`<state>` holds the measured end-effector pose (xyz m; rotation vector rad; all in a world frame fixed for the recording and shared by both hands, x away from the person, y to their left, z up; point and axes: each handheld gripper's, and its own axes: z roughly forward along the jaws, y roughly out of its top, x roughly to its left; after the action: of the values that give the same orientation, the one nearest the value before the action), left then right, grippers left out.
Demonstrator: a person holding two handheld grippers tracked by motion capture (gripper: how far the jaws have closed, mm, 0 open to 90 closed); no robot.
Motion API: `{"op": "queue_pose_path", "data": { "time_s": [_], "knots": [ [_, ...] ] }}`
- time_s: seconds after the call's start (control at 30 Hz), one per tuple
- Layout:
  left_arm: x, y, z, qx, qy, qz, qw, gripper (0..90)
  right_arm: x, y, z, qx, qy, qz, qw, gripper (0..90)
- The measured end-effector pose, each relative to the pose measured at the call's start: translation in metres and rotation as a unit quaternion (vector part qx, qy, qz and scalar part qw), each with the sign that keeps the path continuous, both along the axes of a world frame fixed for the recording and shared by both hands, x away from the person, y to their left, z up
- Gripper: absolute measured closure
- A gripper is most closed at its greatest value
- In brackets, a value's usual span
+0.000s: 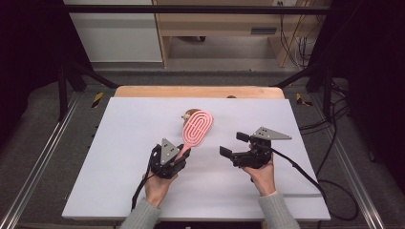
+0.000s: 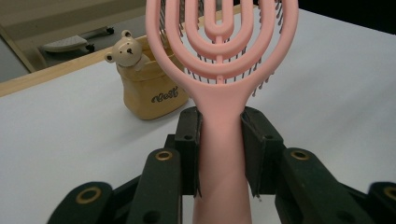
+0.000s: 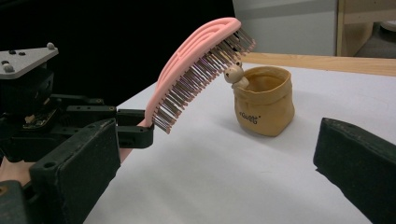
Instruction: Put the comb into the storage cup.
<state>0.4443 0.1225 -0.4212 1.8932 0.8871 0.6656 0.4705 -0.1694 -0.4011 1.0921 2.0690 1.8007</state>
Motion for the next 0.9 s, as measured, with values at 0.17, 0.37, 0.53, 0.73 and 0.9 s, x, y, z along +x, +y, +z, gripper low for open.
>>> {"op": "queue_pose_path", "data": {
  "time_s": [0.17, 0.37, 0.53, 0.73, 0.9],
  "knots": [
    [-0.002, -0.003, 0.0, -0.001, -0.002, -0.002, 1.0, 69.5, 0.001, 0.004, 0.001, 0.0, 0.002, 0.0, 1.0, 1.0],
    [-0.004, -0.009, -0.002, 0.0, -0.005, -0.007, 1.0, 69.4, 0.003, 0.009, 0.0, 0.004, 0.011, 0.001, 0.9999, 1.0],
    [-0.006, -0.012, -0.004, 0.0, -0.007, -0.01, 0.9999, 69.5, 0.004, 0.01, -0.001, 0.006, 0.014, 0.001, 0.9999, 0.8],
    [-0.009, -0.015, -0.005, 0.003, -0.01, -0.015, 0.9998, 69.4, 0.005, 0.01, -0.001, 0.011, 0.018, 0.003, 0.9998, 0.9],
    [-0.011, -0.018, -0.006, 0.003, -0.011, -0.018, 0.9998, 69.5, 0.006, 0.013, -0.004, 0.008, 0.024, 0.001, 0.9997, 0.9]
  ]
}}
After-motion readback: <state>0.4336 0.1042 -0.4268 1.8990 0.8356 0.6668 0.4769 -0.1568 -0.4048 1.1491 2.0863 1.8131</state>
